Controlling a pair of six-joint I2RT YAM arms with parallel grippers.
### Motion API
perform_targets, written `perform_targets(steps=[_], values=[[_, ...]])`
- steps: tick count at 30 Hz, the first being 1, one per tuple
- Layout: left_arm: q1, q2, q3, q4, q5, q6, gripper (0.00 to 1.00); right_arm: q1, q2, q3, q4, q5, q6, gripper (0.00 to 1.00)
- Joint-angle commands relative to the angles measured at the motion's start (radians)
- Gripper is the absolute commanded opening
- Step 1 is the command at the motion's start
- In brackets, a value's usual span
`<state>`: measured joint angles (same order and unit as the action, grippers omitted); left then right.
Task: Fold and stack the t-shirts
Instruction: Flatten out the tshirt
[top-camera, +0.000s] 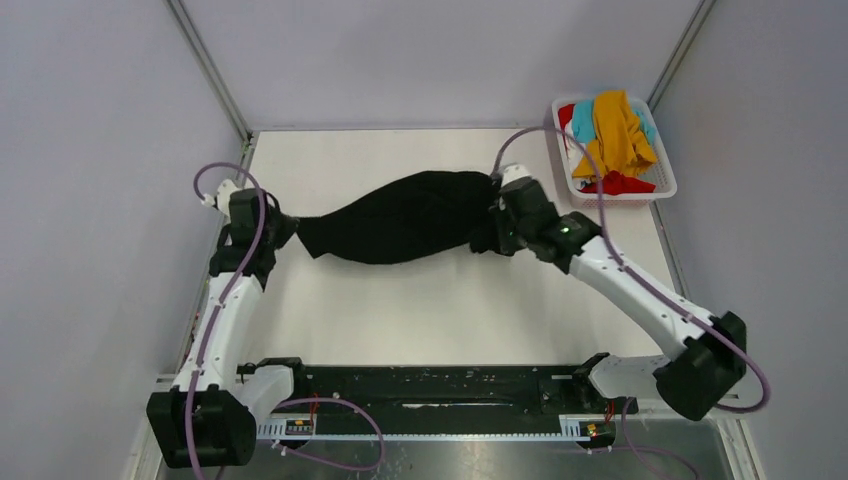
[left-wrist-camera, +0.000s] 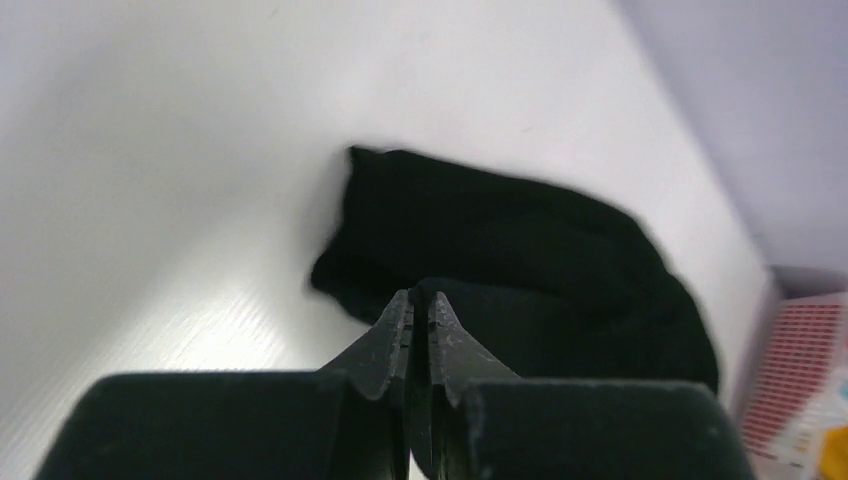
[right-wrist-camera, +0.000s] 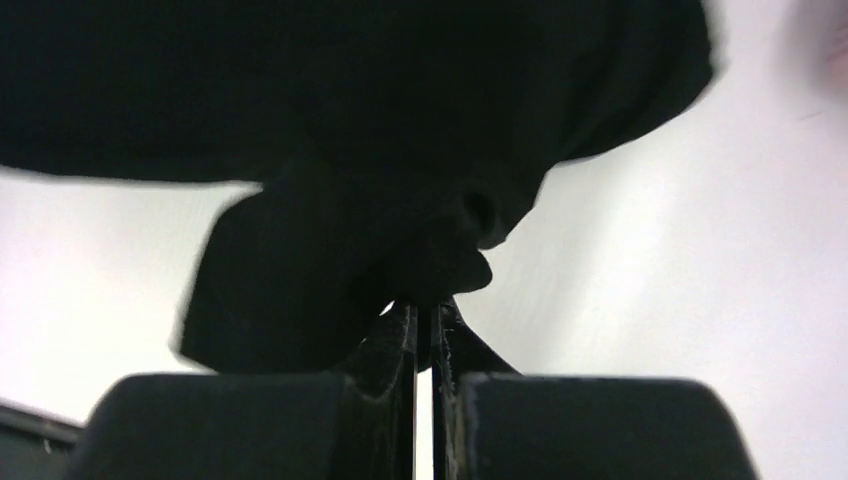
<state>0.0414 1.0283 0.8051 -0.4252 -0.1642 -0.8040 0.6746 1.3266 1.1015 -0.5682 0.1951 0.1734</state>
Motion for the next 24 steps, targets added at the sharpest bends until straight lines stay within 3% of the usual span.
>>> perform_targets(steps=[1,7,10,16,24], values=[[-0.006,-0.09,0.193,0.066,0.024,0.013,0.0,-0.059,-0.135,0.143,0.11,0.187,-0.034,0.0],[-0.008,-0.149,0.481,0.066,0.028,0.043,0.0,-0.061,-0.249,0.357,0.23,0.314,-0.222,0.0],[-0.008,-0.188,0.6,0.068,0.001,0.079,0.0,-0.062,-0.292,0.454,0.274,0.307,-0.309,0.0],[-0.008,-0.296,0.744,0.11,-0.004,0.145,0.0,-0.061,-0.328,0.697,0.231,0.05,-0.395,0.0],[-0.008,-0.378,0.828,0.197,0.031,0.187,0.0,-0.061,-0.254,1.072,0.052,-0.164,-0.461,0.0]])
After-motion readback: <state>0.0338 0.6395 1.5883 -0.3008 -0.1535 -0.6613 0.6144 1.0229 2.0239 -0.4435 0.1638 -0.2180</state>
